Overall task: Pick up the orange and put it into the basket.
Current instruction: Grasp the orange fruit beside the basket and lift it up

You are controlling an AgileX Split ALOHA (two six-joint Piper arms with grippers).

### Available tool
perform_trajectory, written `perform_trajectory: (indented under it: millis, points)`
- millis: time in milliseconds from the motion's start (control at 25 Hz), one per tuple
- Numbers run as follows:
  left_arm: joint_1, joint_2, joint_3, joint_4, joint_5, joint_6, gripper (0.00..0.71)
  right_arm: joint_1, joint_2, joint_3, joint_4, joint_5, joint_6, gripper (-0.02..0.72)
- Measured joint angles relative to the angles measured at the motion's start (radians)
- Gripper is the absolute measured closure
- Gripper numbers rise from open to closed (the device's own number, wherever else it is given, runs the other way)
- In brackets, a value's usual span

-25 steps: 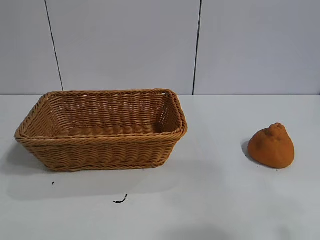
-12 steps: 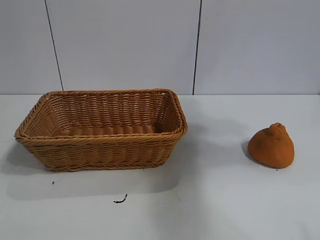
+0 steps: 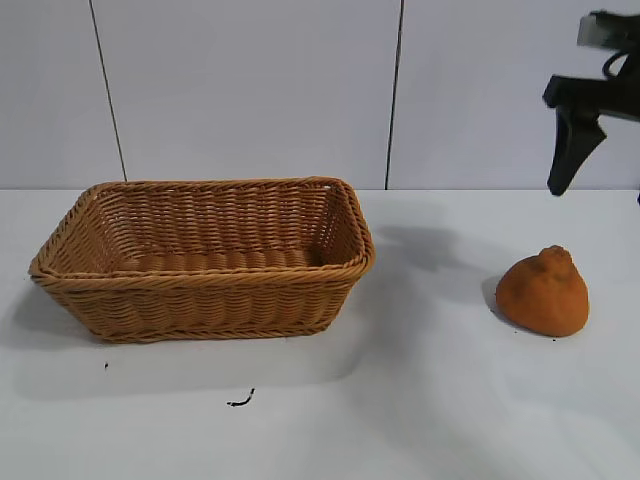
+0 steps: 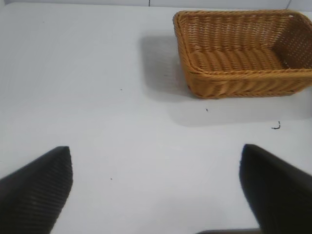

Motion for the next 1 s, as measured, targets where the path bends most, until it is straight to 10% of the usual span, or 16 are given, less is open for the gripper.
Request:
perform_trajectory:
  millis: [1000]
  points:
    - [0.000,0.000,0.000,0.000,0.000,0.000,0.044,0.000,0.159,-0.001,0.034,-0.158,0.038,0.120]
